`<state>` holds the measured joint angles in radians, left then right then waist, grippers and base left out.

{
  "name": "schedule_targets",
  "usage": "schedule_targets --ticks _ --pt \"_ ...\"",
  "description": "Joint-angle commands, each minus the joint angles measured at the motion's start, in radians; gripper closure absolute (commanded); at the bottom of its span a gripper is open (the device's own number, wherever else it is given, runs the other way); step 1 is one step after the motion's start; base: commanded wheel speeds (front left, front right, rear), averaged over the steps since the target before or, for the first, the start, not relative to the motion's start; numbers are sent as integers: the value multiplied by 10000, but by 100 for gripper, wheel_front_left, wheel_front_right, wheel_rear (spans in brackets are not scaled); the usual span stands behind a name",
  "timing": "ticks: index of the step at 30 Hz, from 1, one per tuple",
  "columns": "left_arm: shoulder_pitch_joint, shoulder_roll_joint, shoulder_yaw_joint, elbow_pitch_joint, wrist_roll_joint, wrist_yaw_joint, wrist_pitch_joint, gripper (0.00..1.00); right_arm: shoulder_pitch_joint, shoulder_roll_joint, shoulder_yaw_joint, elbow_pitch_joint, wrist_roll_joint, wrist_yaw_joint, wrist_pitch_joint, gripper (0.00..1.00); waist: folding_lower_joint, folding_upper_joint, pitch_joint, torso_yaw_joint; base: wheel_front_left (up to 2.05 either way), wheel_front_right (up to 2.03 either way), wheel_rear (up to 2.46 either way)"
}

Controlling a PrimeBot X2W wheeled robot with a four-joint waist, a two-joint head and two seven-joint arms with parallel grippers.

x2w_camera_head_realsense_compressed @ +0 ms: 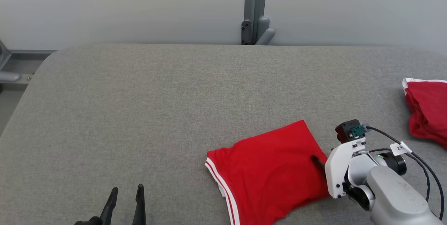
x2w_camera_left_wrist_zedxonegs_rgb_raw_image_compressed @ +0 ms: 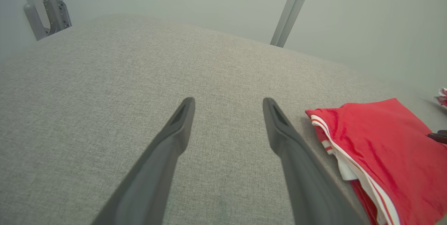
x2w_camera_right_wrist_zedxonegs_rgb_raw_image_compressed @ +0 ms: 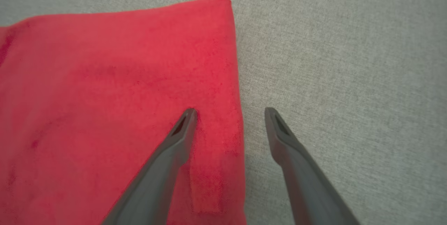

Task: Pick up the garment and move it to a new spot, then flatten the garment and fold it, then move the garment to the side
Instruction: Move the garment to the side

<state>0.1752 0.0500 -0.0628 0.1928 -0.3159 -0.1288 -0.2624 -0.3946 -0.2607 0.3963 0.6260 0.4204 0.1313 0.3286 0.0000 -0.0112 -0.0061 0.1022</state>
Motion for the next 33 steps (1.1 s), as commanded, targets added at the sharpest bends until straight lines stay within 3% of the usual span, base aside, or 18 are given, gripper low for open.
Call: schedule_targets --ticks 1,8,9,10,11,15,22,33 --pt "-141 16 10 -2 -30 -26 -27 0 -205 -47 93 345 -78 -15 -138 0 0 112 32 60 0 0 0" --pt "-274 18 -82 33 -122 -29 -27 0 -607 220 864 1554 522 -13 -159 0 0 112 170 9 0 0 0" --pt "-296 16 -104 33 -146 -29 -27 0 -657 271 966 1619 701 -8 -208 36 0 112 201 -27 0 0 0" --pt "-308 18 -116 30 -171 -29 -27 0 -746 272 1033 1688 897 -8 -268 94 0 112 236 -70 0 0 0" --pt "-328 16 -116 34 -196 -28 -27 0 -844 263 1332 1665 1311 -8 -350 100 0 112 270 -176 0 0 0" --pt "-335 16 -7 -21 -179 -20 -26 0 -1229 -168 1812 1355 2022 -15 -607 100 0 112 362 -581 0 0 0" --pt "-288 16 240 -149 -167 -23 -27 0 -2104 -991 2300 750 2873 -16 -1002 100 0 112 580 -1898 0 0 0" --pt "-1137 18 -45 -353 228 -30 -26 0 -4057 -1740 1484 663 3397 -10 -1289 100 0 112 1510 -3394 0 0 0"
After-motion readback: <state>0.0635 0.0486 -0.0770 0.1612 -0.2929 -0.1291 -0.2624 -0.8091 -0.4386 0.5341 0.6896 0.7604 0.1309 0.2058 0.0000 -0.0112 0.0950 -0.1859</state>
